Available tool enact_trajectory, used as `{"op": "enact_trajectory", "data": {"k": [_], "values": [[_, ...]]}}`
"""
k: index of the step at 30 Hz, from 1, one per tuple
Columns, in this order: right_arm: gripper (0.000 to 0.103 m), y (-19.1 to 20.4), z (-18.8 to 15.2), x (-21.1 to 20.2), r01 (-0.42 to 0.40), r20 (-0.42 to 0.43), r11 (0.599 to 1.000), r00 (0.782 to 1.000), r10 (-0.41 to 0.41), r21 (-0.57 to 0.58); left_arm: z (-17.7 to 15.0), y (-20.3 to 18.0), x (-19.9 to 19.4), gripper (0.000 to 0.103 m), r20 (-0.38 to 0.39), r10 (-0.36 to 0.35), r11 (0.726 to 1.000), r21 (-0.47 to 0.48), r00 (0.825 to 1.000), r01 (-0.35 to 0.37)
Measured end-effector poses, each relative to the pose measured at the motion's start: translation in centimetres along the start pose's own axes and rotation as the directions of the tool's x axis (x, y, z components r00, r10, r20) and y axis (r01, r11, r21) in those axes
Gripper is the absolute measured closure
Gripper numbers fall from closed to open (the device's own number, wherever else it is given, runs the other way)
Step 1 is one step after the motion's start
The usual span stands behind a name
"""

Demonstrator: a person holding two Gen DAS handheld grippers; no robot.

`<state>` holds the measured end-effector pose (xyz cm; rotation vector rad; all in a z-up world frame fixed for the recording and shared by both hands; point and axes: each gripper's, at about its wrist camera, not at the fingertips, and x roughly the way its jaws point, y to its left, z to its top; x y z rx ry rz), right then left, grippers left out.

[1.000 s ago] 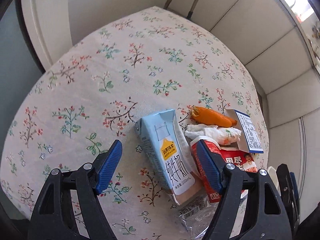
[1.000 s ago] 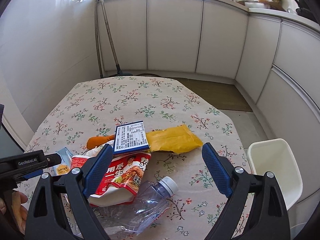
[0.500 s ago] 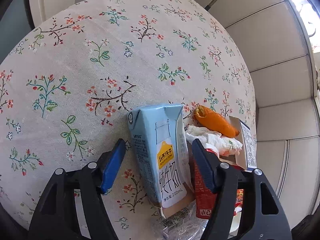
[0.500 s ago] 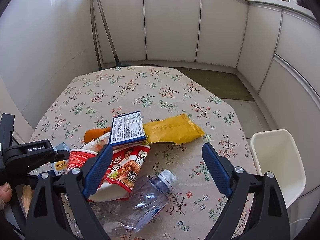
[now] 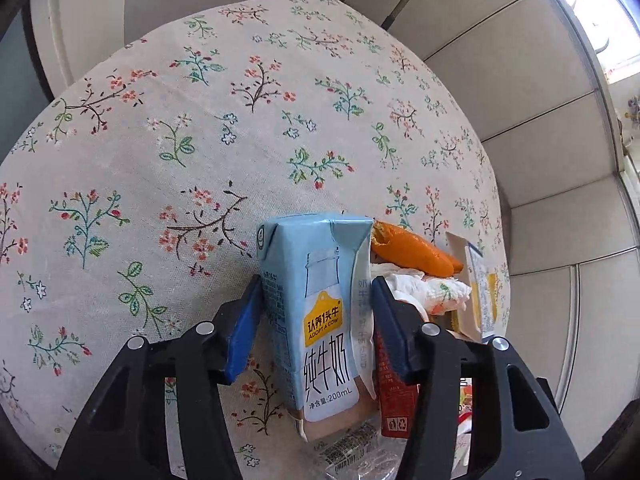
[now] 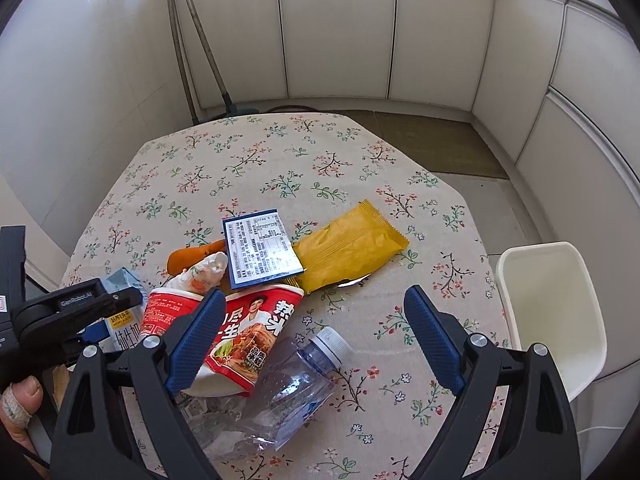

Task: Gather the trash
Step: 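Grasp the light blue milk carton with the left tool and lift it, then grasp the blue snack box with the right tool while the left tool holds the carton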

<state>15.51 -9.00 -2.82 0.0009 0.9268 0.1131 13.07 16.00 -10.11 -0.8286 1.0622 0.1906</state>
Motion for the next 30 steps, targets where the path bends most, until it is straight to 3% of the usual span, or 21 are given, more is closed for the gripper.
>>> {"op": "enact_trajectory", "data": {"k": [6, 10, 16, 20, 26, 29, 30], "values": [[0.015, 1.4, 2.5, 1.4, -0.012, -0.043, 0.997, 0.999, 0.008, -0.076, 0.8, -1.3, -4.9, 0.052, 0.114, -0.063, 0.996, 0.077, 0.991, 0.055], [0.015, 2.6, 4.4, 4.4, -0.066, -0.138, 0.987, 0.989, 0.046, -0.146, 1.6, -1.9, -7.5, 0.052, 0.180, -0.095, 0.990, 0.122, 0.979, 0.074], [0.015, 1.7, 5.3, 9.3, -0.194, -0.264, 0.980, 0.949, 0.174, -0.053, 2.2, -1.9, -7.7, 0.052, 0.155, -0.137, 0.986, 0.117, 0.978, 0.120], [0.015, 1.9, 5.0, 11.3, -0.268, -0.288, 0.964, 0.922, 0.258, 0.007, 2.1, -2.0, -6.8, 0.052, 0.124, -0.147, 0.984, 0.117, 0.981, 0.133], [0.015, 1.7, 4.5, 13.7, -0.315, -0.315, 0.944, 0.890, 0.329, 0.096, 2.0, -2.2, -6.2, 0.052, 0.114, -0.139, 0.985, 0.121, 0.984, 0.125], [0.032, 1.0, 4.1, 14.0, -0.334, -0.299, 0.934, 0.885, 0.358, 0.129, 2.0, -2.2, -5.9, 0.052, 0.106, -0.136, 0.985, 0.119, 0.985, 0.123], [0.043, 0.8, 4.0, 13.9, -0.344, -0.294, 0.929, 0.882, 0.369, 0.136, 1.9, -2.3, -5.8, 0.052, 0.103, -0.135, 0.985, 0.119, 0.985, 0.122]]}}
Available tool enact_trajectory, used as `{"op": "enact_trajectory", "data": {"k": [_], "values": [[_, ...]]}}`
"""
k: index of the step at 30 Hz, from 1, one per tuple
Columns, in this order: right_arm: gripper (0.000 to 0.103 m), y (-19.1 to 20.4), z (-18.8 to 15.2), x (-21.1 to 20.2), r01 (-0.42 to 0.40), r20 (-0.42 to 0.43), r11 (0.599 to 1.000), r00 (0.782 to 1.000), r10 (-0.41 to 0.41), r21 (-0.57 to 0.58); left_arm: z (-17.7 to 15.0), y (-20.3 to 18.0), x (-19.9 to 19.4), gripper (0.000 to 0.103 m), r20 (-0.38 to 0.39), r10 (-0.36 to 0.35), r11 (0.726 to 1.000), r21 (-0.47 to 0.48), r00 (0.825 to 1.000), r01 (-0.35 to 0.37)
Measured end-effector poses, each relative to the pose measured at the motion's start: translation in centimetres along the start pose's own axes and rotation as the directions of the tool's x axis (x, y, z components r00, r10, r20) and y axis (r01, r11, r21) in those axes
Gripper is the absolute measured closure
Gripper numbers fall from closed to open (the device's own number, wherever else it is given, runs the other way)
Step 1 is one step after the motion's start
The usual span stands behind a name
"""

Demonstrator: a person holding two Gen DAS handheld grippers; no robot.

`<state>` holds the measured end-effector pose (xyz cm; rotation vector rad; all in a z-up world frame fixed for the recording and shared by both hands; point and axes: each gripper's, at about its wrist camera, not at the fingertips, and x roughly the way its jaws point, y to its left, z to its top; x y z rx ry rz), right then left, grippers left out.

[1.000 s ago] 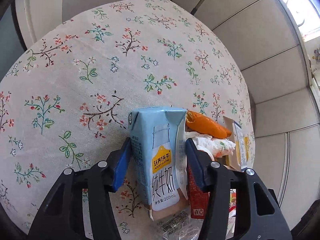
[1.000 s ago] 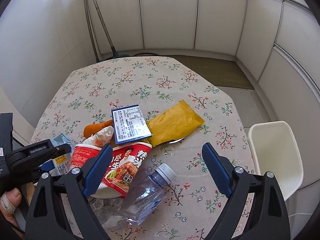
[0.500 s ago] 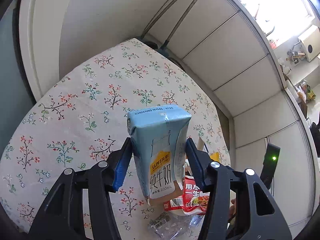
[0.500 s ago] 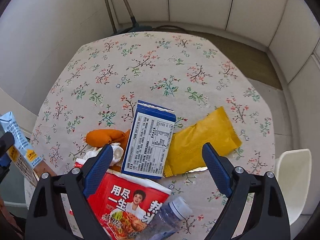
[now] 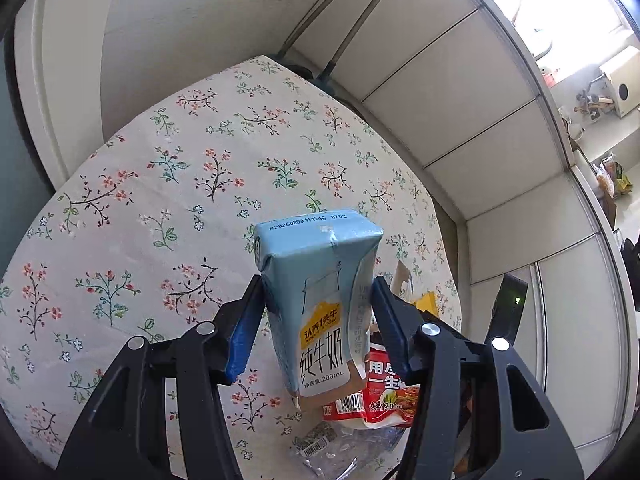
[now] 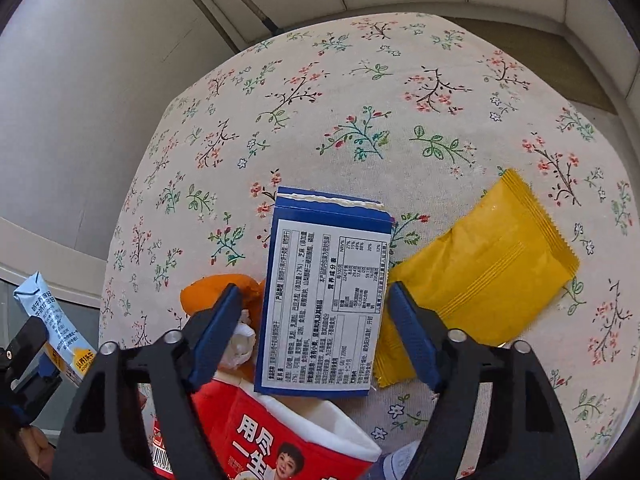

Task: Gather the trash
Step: 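Grasp the blue snack box with the right tool while the left tool holds the carton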

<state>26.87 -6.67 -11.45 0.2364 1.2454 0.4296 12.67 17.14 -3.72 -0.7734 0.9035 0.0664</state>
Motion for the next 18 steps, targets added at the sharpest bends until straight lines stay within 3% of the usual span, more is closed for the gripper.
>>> {"op": "enact_trajectory", "data": {"k": [11, 18], "values": [[0.046, -0.2, -1.9, -2.6, -0.013, 0.115, 1.000, 0.993, 0.013, 0.001, -0.3, -0.5, 0.1, 0.052, 0.018, 0.007, 1.000, 0.021, 1.000, -0.007], [0.046, 0.1, -2.5, -6.5, 0.024, 0.222, 1.000, 0.975, -0.020, -0.014, -0.8, -1.5, -0.3, 0.052, 0.061, -0.003, 0.998, 0.064, 0.998, -0.001]]}}
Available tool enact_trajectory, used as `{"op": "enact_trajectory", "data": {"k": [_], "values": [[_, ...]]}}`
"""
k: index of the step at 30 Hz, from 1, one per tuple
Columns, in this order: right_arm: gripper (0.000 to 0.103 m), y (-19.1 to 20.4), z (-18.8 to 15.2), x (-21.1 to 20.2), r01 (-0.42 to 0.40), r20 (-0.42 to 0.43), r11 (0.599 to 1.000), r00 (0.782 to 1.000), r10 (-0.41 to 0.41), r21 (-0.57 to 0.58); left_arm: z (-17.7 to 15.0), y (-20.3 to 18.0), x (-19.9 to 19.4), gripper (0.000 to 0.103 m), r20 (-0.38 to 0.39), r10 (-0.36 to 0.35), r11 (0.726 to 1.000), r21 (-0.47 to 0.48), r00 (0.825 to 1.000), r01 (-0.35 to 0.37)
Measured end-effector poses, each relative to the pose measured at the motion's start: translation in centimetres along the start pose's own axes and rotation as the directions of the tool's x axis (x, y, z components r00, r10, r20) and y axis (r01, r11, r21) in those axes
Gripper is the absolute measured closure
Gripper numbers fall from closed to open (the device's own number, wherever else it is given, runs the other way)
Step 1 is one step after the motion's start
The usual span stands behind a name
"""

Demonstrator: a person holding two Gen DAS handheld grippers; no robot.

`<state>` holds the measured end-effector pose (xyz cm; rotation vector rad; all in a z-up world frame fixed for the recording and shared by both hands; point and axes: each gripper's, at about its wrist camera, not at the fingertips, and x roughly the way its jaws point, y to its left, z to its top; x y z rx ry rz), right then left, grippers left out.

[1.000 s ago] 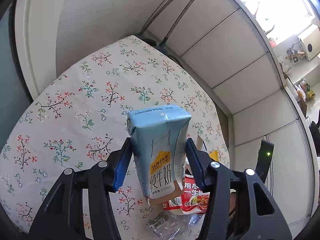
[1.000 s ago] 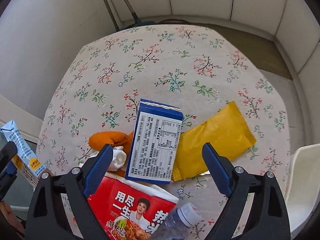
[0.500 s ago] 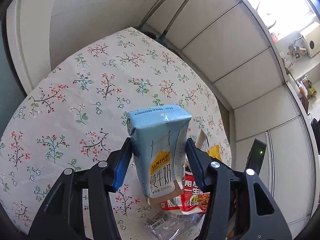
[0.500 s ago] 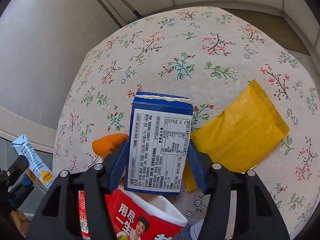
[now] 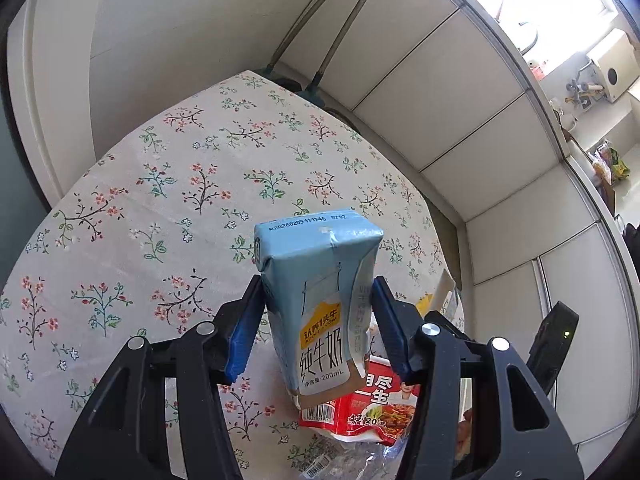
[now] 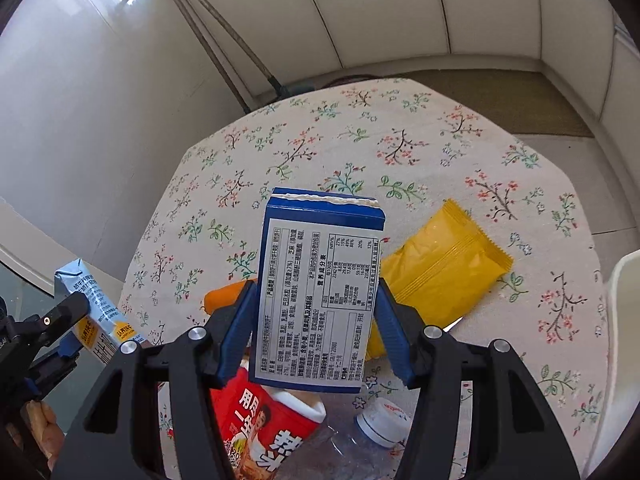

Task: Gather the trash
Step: 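Grasp the blue snack box with the right tool while the left tool holds the carton, then carry the carton and blue box over the white bin and release both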

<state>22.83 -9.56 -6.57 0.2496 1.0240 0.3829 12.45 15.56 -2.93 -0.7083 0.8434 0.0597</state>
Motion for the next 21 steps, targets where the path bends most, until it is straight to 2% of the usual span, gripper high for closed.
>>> {"op": "enact_trajectory", "data": {"k": [10, 14, 21], "values": [[0.046, -1.2, -1.1, -5.8, 0.104, 0.156, 0.995, 0.982, -0.103, 0.003, -1.6, -2.4, -0.3, 0.052, 0.035, -0.030, 0.996, 0.090, 0.999, 0.026], [0.046, -2.3, -1.9, -7.9, 0.156, 0.204, 0.988, 0.967, -0.156, 0.017, -2.6, -3.9, -0.5, 0.052, 0.049, -0.037, 0.988, 0.151, 0.998, 0.030], [0.046, -4.7, -3.2, -10.8, 0.237, 0.263, 0.970, 0.933, -0.244, 0.059, -3.7, -5.8, -0.6, 0.052, 0.062, -0.049, 0.981, 0.193, 0.997, 0.036]]}}
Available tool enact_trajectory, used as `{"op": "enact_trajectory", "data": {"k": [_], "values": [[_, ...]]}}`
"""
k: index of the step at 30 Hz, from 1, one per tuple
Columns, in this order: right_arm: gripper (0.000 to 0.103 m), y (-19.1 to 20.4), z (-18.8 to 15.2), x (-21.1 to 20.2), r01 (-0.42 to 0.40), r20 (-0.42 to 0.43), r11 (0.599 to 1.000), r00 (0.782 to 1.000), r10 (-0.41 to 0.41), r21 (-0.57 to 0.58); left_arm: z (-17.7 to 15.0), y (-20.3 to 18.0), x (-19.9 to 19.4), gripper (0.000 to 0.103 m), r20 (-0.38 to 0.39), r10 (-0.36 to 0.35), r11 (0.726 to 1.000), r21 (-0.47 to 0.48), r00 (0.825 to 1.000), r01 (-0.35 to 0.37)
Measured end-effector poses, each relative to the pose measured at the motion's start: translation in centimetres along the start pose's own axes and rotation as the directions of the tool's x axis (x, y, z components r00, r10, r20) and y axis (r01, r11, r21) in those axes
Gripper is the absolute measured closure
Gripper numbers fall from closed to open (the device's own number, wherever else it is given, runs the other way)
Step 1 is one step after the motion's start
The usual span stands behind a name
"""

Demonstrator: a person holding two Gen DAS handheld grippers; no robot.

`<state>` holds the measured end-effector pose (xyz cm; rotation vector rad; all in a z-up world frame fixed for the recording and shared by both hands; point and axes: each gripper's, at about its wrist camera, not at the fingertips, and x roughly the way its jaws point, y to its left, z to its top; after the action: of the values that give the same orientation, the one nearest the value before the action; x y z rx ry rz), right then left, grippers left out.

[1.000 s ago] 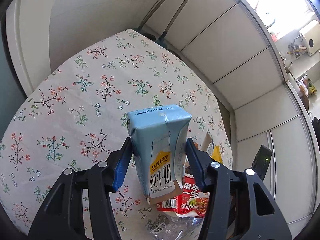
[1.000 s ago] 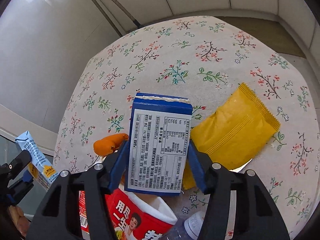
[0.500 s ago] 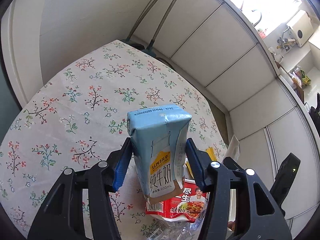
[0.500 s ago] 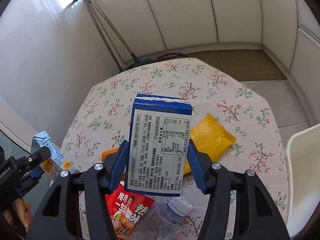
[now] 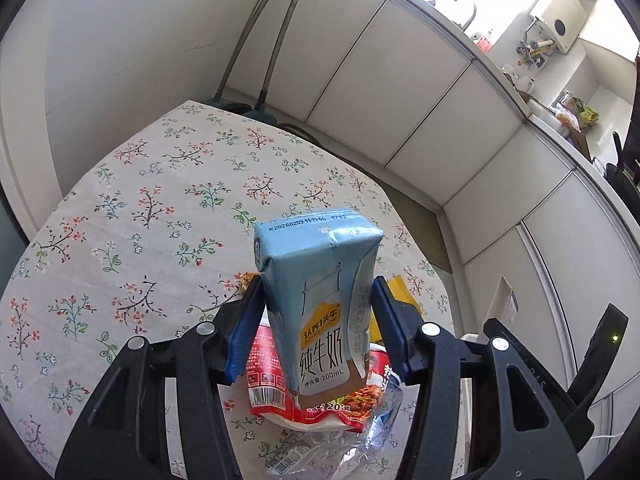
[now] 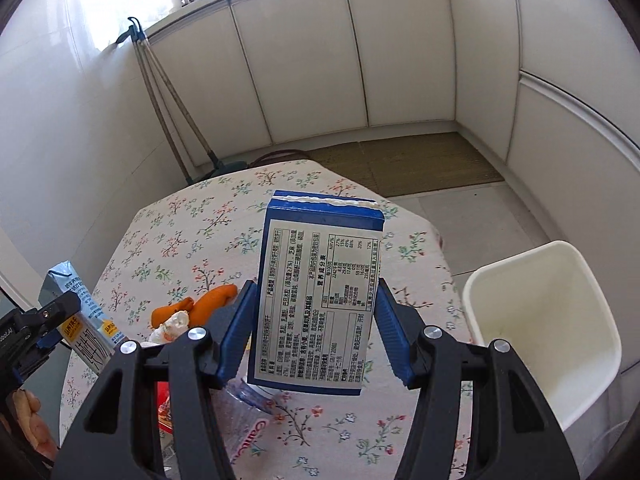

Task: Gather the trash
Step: 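Carry the carton and blue box over the white bin and release both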

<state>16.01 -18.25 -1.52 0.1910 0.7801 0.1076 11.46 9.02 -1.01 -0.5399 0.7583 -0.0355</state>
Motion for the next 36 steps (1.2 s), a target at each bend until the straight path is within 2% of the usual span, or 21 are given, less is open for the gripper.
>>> {"op": "enact_trajectory", "data": {"k": [11, 17, 29, 33, 35, 36], "values": [[0.046, -5.4, 0.2, -2.4, 0.158, 0.078, 0.983, 0.983, -0.166, 0.098, -1.1, -3.4, 0.3, 0.051, 0.001, -0.010, 0.998, 0.067, 1.000, 0.010], [0.046, -9.0, 0.7, -3.5, 0.233, 0.102, 0.960, 0.963, -0.250, 0.155, -1.9, -5.9, 1.0, 0.051, -0.012, -0.028, 0.994, 0.102, 1.000, 0.029], [0.045, -18.1, 0.3, -5.0, 0.390, 0.105, 0.889, 0.900, -0.424, 0.240, -4.7, -14.1, 3.7, 0.051, -0.072, -0.078, 0.967, 0.236, 0.994, 0.093], [0.045, -21.2, -0.3, -5.3, 0.413, 0.086, 0.869, 0.889, -0.450, 0.273, -6.0, -17.4, 4.7, 0.051, -0.094, -0.091, 0.951, 0.288, 0.991, 0.115], [0.044, -22.4, -0.6, -5.4, 0.412, 0.073, 0.867, 0.891, -0.447, 0.281, -6.8, -19.1, 5.2, 0.051, -0.105, -0.098, 0.943, 0.308, 0.990, 0.126], [0.039, -22.8, -0.8, -5.4, 0.411, 0.069, 0.867, 0.892, -0.446, 0.281, -7.1, -20.0, 5.5, 0.051, -0.111, -0.104, 0.938, 0.320, 0.988, 0.134]]}}
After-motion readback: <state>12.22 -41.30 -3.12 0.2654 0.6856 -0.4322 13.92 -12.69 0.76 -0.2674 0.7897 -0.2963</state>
